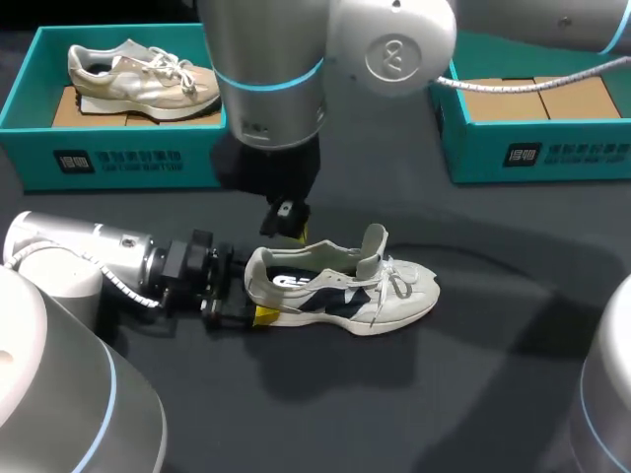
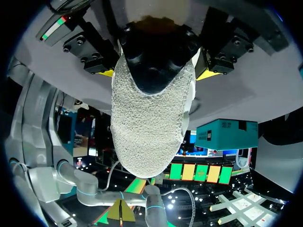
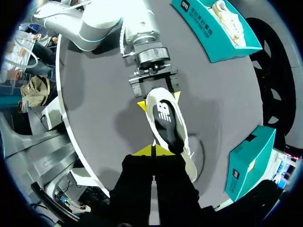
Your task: Take the shoe out of the shoebox, open the shoe tongue, remove and reinsert the insole, then place the shoe into the shoebox
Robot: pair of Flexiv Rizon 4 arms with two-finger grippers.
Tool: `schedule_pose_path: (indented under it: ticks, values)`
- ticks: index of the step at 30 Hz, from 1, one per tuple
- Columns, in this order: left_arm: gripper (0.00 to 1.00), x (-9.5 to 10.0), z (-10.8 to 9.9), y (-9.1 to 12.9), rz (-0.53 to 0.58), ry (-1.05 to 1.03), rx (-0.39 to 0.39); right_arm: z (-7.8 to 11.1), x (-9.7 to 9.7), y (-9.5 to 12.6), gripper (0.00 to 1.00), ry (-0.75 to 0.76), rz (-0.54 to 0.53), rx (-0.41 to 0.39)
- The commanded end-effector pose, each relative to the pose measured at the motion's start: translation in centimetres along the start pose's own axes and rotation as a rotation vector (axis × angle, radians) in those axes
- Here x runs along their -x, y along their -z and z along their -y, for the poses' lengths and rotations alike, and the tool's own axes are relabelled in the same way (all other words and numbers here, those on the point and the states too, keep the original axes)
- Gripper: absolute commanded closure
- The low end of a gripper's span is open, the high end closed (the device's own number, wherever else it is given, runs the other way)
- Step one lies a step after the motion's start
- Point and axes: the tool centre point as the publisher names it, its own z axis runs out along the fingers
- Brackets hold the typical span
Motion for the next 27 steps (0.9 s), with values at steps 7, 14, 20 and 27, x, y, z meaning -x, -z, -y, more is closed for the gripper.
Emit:
schedule_pose_path:
  ticks: [7, 14, 20, 27]
  values:
    - [1.00, 0.0, -0.2, 0.0, 0.000, 0.000, -0.001, 0.4, 0.5, -3.3, 1.00, 0.156, 0.005, 0.036]
    - [1.00, 0.0, -0.2, 0.0, 0.000, 0.000, -0.001, 0.6, 0.7, -5.0, 1.00, 0.173, -0.039, 0.053]
    - [1.00, 0.0, -0.2, 0.0, 0.000, 0.000, -0.001, 0.6, 0.7, -5.0, 1.00, 0.173, -0.039, 0.053]
    - [1.00, 0.0, -0.2, 0.0, 0.000, 0.000, -0.001, 0.3, 0.9, -6.0, 1.00, 0.195, -0.046, 0.065]
